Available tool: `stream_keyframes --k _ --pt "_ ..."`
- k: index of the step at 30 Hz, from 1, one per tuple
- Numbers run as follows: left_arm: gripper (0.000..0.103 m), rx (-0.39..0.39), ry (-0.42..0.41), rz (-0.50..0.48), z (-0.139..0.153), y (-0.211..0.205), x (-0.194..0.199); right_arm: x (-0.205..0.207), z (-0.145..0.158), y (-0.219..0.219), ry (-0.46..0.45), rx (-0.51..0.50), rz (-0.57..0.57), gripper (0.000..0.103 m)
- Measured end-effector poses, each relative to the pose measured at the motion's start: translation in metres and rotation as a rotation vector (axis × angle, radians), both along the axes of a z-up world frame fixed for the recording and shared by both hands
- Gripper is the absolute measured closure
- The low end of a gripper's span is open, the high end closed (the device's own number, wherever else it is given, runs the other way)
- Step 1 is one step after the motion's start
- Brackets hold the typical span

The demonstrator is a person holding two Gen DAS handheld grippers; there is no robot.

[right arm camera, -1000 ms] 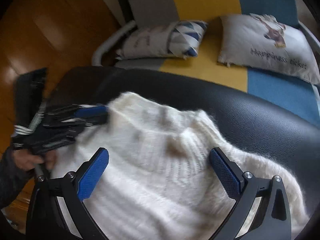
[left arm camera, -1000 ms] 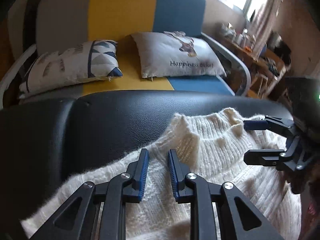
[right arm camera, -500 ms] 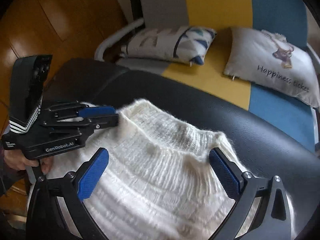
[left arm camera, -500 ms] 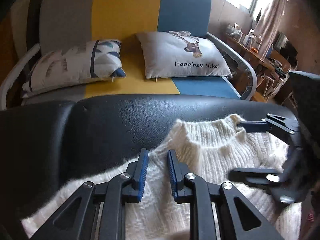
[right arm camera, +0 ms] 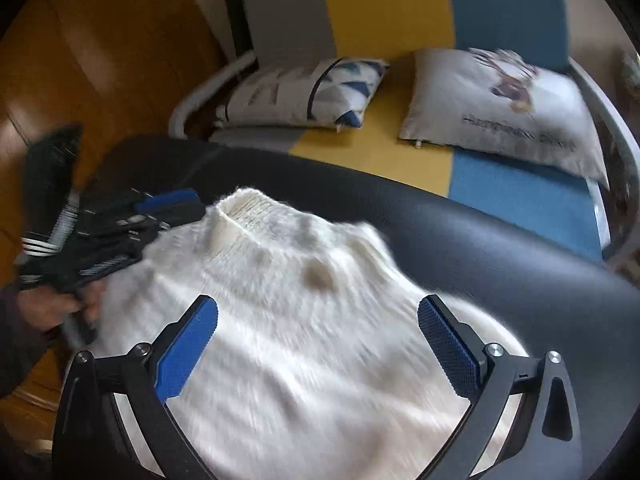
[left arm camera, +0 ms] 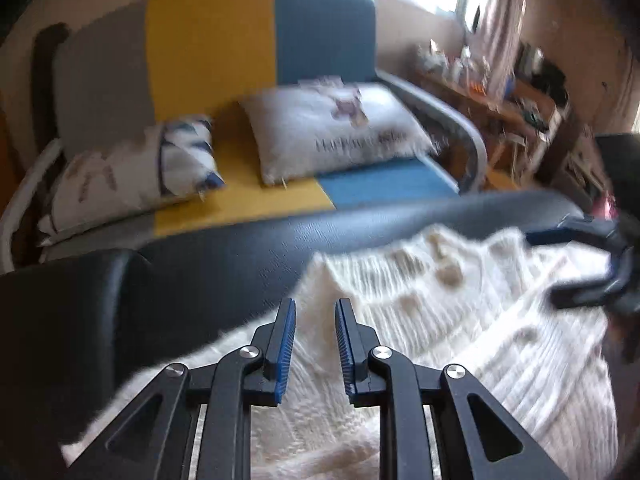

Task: Fold clothes

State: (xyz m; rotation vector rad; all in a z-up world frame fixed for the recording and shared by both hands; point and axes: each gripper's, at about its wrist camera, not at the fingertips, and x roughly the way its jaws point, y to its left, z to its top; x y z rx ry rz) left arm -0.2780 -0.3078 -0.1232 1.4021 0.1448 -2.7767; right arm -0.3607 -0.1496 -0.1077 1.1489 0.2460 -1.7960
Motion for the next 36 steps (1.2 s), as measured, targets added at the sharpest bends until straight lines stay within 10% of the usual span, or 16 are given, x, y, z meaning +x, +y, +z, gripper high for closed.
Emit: stream_keyframes --k 14,20,27,36 --pt "0.083 0.076 0.153 0.098 0.025 -0.017 0.063 -0.002 -0.014 0.063 0.042 0.157 -0.166 0.001" --pt "0.082 0.051 0.037 0.109 -0.009 -0.016 0.068 0.003 -0.025 0.065 0.035 0.208 -0.215 0.0" --pt "0.082 0.407 0.221 0.264 0.032 -0.067 0.159 0.065 0.016 0.067 0.097 0.115 -0.179 0.0" --pt "0.082 0.695 0.139 0.442 -0.015 -0.083 0.283 0.164 -0.015 0.058 0.148 0.109 -0.176 0.0"
